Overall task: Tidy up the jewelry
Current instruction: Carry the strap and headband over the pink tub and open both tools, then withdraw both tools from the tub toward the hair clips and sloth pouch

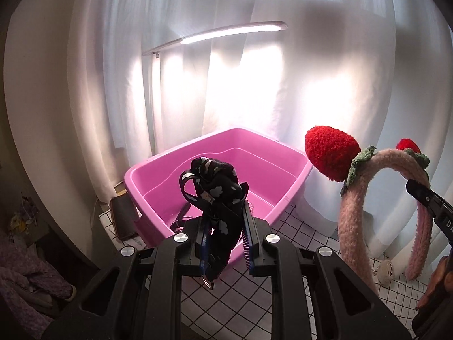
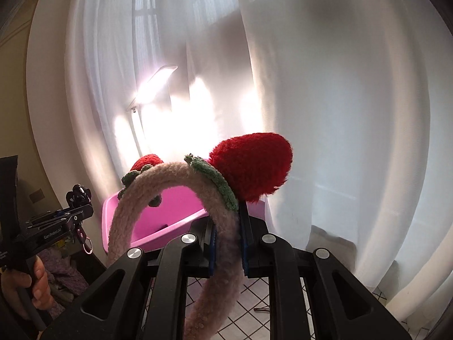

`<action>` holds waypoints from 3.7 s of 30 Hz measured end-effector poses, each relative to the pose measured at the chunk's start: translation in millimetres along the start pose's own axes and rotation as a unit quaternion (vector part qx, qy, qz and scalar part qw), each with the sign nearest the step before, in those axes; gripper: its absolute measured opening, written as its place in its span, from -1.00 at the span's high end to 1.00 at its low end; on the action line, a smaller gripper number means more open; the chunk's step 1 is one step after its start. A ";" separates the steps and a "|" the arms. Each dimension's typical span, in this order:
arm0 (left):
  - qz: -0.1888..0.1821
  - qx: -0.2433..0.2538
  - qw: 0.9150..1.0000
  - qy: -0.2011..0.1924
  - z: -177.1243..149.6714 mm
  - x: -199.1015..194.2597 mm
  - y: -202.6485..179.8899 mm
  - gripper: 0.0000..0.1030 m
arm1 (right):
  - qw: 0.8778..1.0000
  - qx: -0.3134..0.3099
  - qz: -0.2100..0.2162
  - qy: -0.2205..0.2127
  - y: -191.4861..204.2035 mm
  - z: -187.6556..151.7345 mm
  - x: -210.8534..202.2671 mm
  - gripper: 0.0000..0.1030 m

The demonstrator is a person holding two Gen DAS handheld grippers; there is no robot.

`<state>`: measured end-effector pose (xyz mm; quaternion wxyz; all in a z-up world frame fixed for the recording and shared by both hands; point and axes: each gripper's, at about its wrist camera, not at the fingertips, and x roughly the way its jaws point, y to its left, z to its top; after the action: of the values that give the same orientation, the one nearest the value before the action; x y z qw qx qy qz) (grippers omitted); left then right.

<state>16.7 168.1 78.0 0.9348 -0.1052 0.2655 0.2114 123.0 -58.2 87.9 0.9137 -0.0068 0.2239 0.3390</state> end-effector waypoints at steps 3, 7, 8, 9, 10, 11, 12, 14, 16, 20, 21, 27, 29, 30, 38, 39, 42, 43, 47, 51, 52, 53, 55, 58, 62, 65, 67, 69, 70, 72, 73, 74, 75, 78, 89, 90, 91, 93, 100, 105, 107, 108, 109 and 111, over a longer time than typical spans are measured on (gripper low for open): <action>-0.004 -0.003 1.000 0.009 16.0 25.2 25.7 0.62 | 1.000 0.001 0.000 0.003 18.6 10.7 27.2 0.74; -0.008 -0.006 1.000 0.019 33.6 55.6 51.2 0.62 | 1.000 -0.005 -0.006 0.012 41.2 26.9 65.7 0.74; -0.008 -0.007 1.000 0.022 38.2 62.8 56.2 0.62 | 1.000 -0.006 -0.007 0.015 45.7 30.2 74.4 0.74; -0.009 -0.007 1.000 0.025 42.3 70.0 60.6 0.62 | 1.000 -0.008 -0.008 0.019 50.3 35.1 85.1 0.74; -0.009 -0.007 1.000 0.028 46.8 76.9 64.8 0.62 | 1.000 -0.009 -0.010 0.023 53.6 40.0 94.6 0.74; -0.009 -0.007 0.999 0.030 51.2 83.7 68.3 0.62 | 1.000 -0.011 -0.012 0.026 56.8 43.0 102.4 0.74; -0.009 -0.007 0.999 0.034 55.1 90.4 71.8 0.62 | 0.999 -0.012 -0.013 0.030 58.6 45.7 110.3 0.74; -0.011 -0.009 0.999 0.042 63.0 103.9 76.4 0.62 | 0.999 -0.012 -0.014 0.038 62.0 48.9 123.5 0.74; -0.011 -0.008 0.999 0.051 68.8 117.3 78.5 0.62 | 0.999 -0.013 -0.018 0.047 65.2 51.2 136.2 0.74; -0.014 0.003 0.998 0.067 73.7 141.4 78.9 0.62 | 0.997 -0.024 -0.030 0.069 72.1 55.1 164.5 0.74; -0.013 0.004 0.997 0.072 73.9 147.1 78.8 0.62 | 0.996 -0.025 -0.032 0.075 73.4 54.8 171.1 0.74; -0.006 0.020 0.993 0.114 69.7 177.9 77.2 0.62 | 0.992 -0.033 -0.043 0.118 74.1 45.8 199.8 0.74; -0.007 0.027 0.991 0.129 68.1 187.2 76.1 0.62 | 0.990 -0.037 -0.044 0.131 75.5 46.1 209.8 0.74; -0.007 0.030 0.990 0.137 67.4 191.4 75.2 0.62 | 0.989 -0.039 -0.044 0.138 75.8 45.6 214.0 0.74; -0.009 0.044 0.981 0.189 60.9 214.3 71.5 0.61 | 0.978 -0.042 -0.048 0.199 71.8 32.5 246.1 0.74; -0.009 0.045 0.980 0.193 60.0 215.7 71.4 0.61 | 0.976 -0.041 -0.048 0.208 70.5 30.9 248.7 0.73; -0.007 0.050 0.977 0.206 57.2 220.3 71.3 0.57 | 0.970 -0.043 -0.049 0.233 73.2 27.8 258.9 0.72; -0.007 0.049 0.976 0.210 55.9 221.9 71.4 0.56 | 0.968 -0.044 -0.050 0.243 73.4 26.8 263.4 0.72; -0.007 0.049 0.973 0.224 51.4 227.0 72.3 0.55 | 0.961 -0.045 -0.051 0.268 69.4 22.2 272.1 0.72; -0.007 0.052 0.971 0.231 48.1 225.8 70.5 0.55 | 0.957 -0.047 -0.052 0.281 69.2 18.8 279.0 0.71; -0.007 0.052 0.972 0.231 48.1 225.6 70.9 0.55 | 0.956 -0.046 -0.051 0.285 68.8 17.8 280.1 0.71; -0.006 0.052 0.971 0.231 49.1 225.2 70.8 0.55 | 0.955 -0.045 -0.050 0.289 68.8 17.3 282.6 0.71; -0.004 0.052 0.971 0.235 49.3 226.7 71.6 0.54 | 0.953 -0.047 -0.050 0.295 69.4 17.2 287.6 0.69; -0.003 0.052 0.970 0.238 51.2 229.6 71.9 0.35 | 0.952 -0.049 -0.051 0.297 71.9 20.4 294.5 0.42; 0.006 0.060 0.973 0.223 53.7 223.4 71.0 -0.34 | 0.954 -0.062 -0.052 0.289 81.6 23.2 294.1 0.03; 0.009 0.063 0.973 0.224 53.8 221.7 70.8 -0.39 | 0.958 -0.060 -0.052 0.277 82.4 28.4 289.6 -0.13; 0.012 0.062 0.972 0.229 52.3 222.5 71.6 -0.40 | 0.959 -0.058 -0.053 0.272 81.9 31.6 287.4 -0.15; 0.011 0.060 0.971 0.230 50.0 221.3 71.7 -0.42 | 0.960 -0.056 -0.055 0.268 80.9 34.1 284.7 -0.15; 0.012 0.060 0.971 0.230 49.4 220.6 71.7 -0.42 | 0.961 -0.055 -0.056 0.267 80.0 34.7 283.1 -0.16; 0.012 0.059 0.971 0.230 48.4 222.0 68.3 -0.44 | 0.961 -0.050 -0.053 0.267 78.6 35.3 281.7 -0.16; 0.012 0.060 0.971 0.229 47.9 219.8 67.9 -0.44 | 0.961 -0.049 -0.053 0.267 78.5 35.5 281.0 -0.16; 0.012 0.060 0.972 0.228 47.9 218.5 67.2 -0.44 | 0.962 -0.048 -0.054 0.265 76.3 36.0 280.4 -0.16; 0.012 0.061 0.972 0.226 47.8 217.8 68.4 -0.44 | 0.962 -0.048 -0.055 0.263 77.0 34.6 278.3 -0.16; 0.011 0.059 0.973 0.224 46.2 212.7 67.3 -0.45 | 0.963 -0.047 -0.054 0.258 78.3 34.2 270.0 -0.16; 0.012 0.058 0.977 0.207 43.8 189.4 60.0 -0.46 | 0.969 -0.043 -0.049 0.237 72.0 36.3 235.3 -0.18; 0.012 0.058 0.977 0.205 43.4 187.4 59.1 -0.46 | 0.970 -0.042 -0.048 0.234 70.9 36.1 232.0 -0.18; 0.012 0.058 0.977 0.204 43.0 185.2 58.2 -0.46 | 0.971 -0.041 -0.048 0.232 71.5 35.7 227.5 -0.18; 0.012 0.058 0.977 0.203 41.8 180.6 55.8 -0.46 | 0.972 -0.039 -0.046 0.228 69.6 35.0 223.4 -0.18; 0.010 0.053 0.979 0.197 32.4 161.0 50.3 -0.46 | 0.978 -0.025 -0.031 0.205 67.3 29.7 188.7 -0.18; 0.001 0.035 0.982 0.184 27.2 139.5 47.3 -0.46 | 0.983 -0.001 -0.014 0.183 62.9 19.4 152.8 -0.19; 0.001 0.032 0.984 0.176 24.6 130.7 44.7 -0.46 | 0.985 0.012 -0.007 0.171 60.8 14.1 135.5 -0.19; 0.000 0.030 0.985 0.173 22.7 126.0 42.5 -0.46 | 0.986 0.016 -0.004 0.163 59.9 11.7 125.9 -0.19; -0.001 0.028 0.985 0.170 20.7 121.6 40.1 -0.46 | 0.988 0.019 -0.003 0.156 59.2 8.8 116.3 -0.19; -0.014 0.017 0.986 0.168 16.8 113.9 36.5 -0.47 | 0.990 0.021 -0.002 0.141 57.1 4.3 95.3 -0.20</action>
<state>95.5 244.3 27.4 0.8813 -0.1268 0.4210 0.1734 153.0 45.2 60.4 0.8734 -0.0360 0.3578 0.3283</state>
